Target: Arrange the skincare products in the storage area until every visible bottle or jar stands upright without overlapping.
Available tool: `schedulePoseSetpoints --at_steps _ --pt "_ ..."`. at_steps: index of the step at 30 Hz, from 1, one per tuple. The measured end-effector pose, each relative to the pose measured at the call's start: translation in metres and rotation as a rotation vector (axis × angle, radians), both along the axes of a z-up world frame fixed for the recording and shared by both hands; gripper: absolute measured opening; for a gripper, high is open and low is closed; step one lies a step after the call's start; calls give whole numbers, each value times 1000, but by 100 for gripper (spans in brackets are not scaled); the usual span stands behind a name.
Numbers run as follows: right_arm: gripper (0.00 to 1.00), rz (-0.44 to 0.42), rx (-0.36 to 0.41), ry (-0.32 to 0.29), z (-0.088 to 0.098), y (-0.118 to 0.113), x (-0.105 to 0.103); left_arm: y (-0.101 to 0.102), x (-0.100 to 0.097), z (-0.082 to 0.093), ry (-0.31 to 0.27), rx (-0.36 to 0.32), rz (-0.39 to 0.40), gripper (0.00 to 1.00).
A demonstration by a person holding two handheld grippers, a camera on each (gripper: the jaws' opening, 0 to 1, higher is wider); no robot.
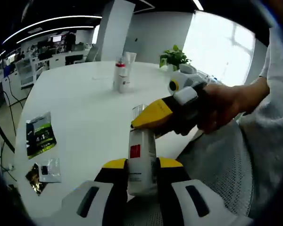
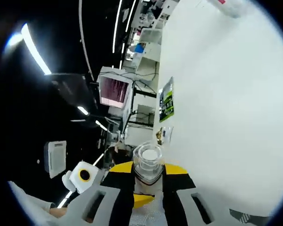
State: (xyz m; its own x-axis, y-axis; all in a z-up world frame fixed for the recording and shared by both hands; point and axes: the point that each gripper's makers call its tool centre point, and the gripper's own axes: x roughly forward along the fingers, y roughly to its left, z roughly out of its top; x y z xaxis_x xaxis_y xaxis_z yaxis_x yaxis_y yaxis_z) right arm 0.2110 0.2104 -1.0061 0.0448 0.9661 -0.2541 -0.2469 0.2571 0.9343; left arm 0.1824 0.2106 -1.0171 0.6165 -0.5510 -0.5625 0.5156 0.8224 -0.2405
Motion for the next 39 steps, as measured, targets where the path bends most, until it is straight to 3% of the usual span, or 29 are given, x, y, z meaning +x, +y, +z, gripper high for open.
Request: schedulePoseSetpoints --at_steps 3,6,11,16,21,23,26,34,37,39 --pt "14 50 19 -61 5 -1 -2 -1 -1 2 11 -33 -13 19" --pt "13 110 51 -140 14 -3 -3 -8 -3 8 30 -109 -26 18" --pt "13 292 127 -327 36 -5 -16 -21 -12 16 115 -270 -73 17" --pt "14 425 232 -429 57 -8 -26 -32 -20 29 165 -408 -130 20" --pt "14 438 237 -391 57 -10 -23 -34 -20 32 170 -445 -124 19" --pt "14 407 226 -380 56 -7 -20 -30 -17 32 160 -436 -108 19" --pt "15 324 199 -312 51 -2 -12 -23 -12 31 149 -418 -58 18" --pt "13 63 81 -113 27 8 3 0 3 10 85 -196 69 18" --pt "13 -7 26 -115 22 9 6 6 6 5 59 -127 87 18" --pt "14 -14 36 -110 25 10 6 12 6 -2 53 -55 96 18"
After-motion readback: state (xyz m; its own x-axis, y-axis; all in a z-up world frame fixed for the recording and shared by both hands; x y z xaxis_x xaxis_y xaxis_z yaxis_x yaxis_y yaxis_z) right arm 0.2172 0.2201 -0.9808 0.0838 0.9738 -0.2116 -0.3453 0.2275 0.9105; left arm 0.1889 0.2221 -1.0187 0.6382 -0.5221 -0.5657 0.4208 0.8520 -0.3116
